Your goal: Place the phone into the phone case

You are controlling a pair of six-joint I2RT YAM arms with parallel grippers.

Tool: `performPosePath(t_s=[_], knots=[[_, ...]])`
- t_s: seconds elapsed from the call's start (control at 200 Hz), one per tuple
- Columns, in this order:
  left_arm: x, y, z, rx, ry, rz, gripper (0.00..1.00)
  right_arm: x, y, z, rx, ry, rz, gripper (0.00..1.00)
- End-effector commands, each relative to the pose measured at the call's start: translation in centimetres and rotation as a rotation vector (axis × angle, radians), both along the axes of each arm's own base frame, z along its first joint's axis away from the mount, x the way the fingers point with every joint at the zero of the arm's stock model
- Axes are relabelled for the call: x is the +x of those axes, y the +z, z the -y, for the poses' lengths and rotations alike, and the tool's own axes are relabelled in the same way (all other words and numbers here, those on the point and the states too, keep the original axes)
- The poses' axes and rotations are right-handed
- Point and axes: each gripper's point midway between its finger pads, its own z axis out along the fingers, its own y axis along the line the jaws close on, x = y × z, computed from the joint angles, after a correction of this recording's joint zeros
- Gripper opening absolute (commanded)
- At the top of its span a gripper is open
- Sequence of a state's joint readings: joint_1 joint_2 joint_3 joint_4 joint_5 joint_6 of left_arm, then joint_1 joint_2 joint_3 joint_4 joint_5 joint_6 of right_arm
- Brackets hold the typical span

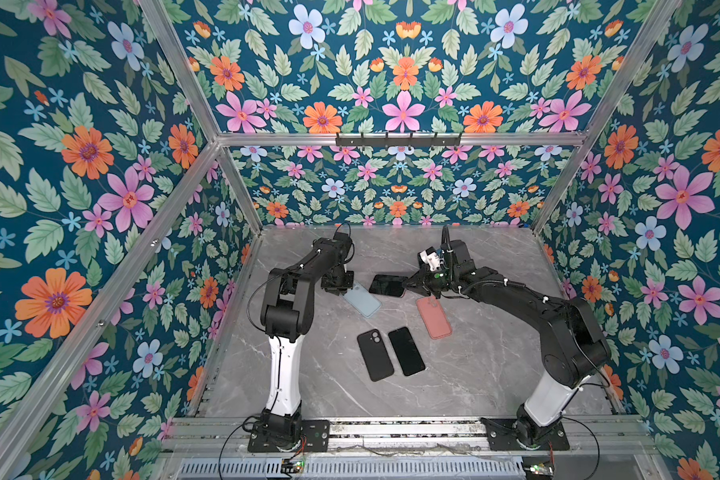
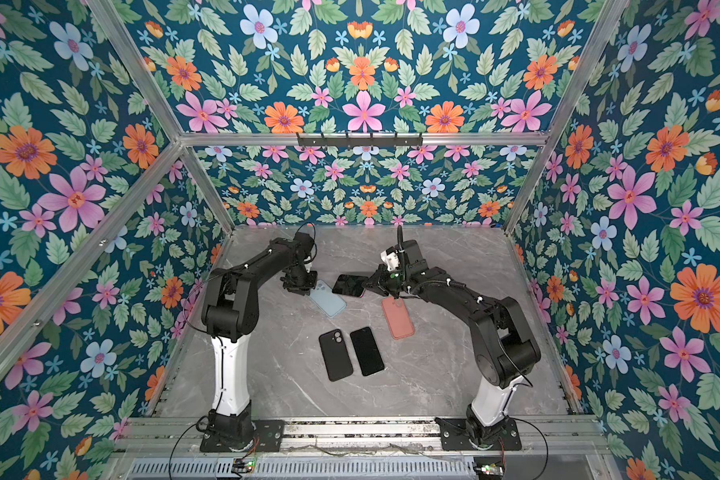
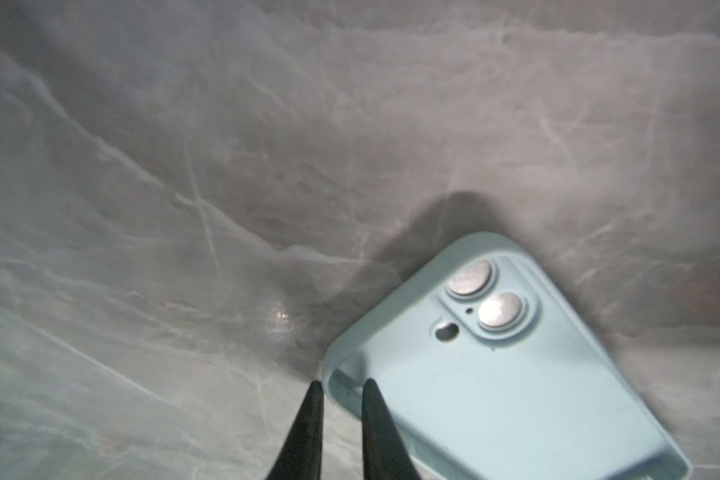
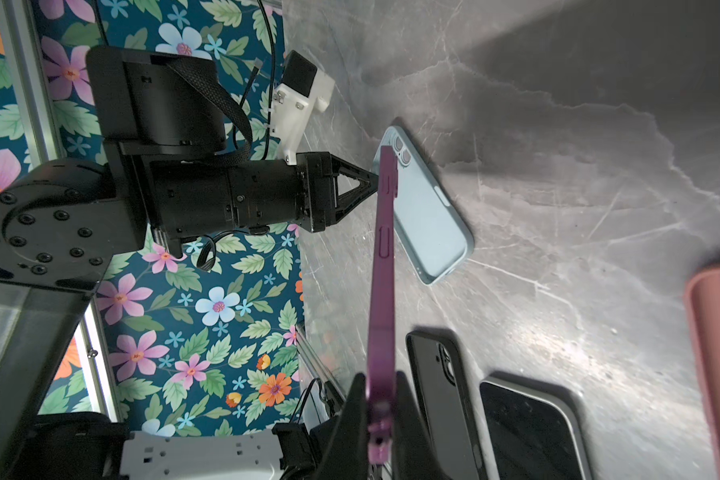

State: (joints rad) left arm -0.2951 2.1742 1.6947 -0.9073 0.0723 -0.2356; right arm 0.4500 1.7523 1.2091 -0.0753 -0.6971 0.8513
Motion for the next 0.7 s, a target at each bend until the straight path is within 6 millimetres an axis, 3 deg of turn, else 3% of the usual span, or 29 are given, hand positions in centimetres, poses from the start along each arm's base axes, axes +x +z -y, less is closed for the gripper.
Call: performPosePath(t_s=[0.0,0.465,0.605,0.695], knots=[[-0.3,0.2,0.3,-0.032,0.042,0.012,0.20,-0.5,0.9,-0.9,0.046,0.074,0.018,0.00],[-0.4,1.7,-0.5,-0.074,0.120,0.099,0.20,-0.5,0.4,-1.9,0.047,0.136,-0.006,0.00],[0.1,2.4,-0.4,-0.136,0.151,0.129,0.26,-0.6,0.2,-2.3,0.059,0.131,-0.021,0.00],[0.4,2.8,-0.5,-0.209,0.182,0.142,0.37,-0.5,-0.1,-2.7,0.074,0.109,-0.037,0.00]])
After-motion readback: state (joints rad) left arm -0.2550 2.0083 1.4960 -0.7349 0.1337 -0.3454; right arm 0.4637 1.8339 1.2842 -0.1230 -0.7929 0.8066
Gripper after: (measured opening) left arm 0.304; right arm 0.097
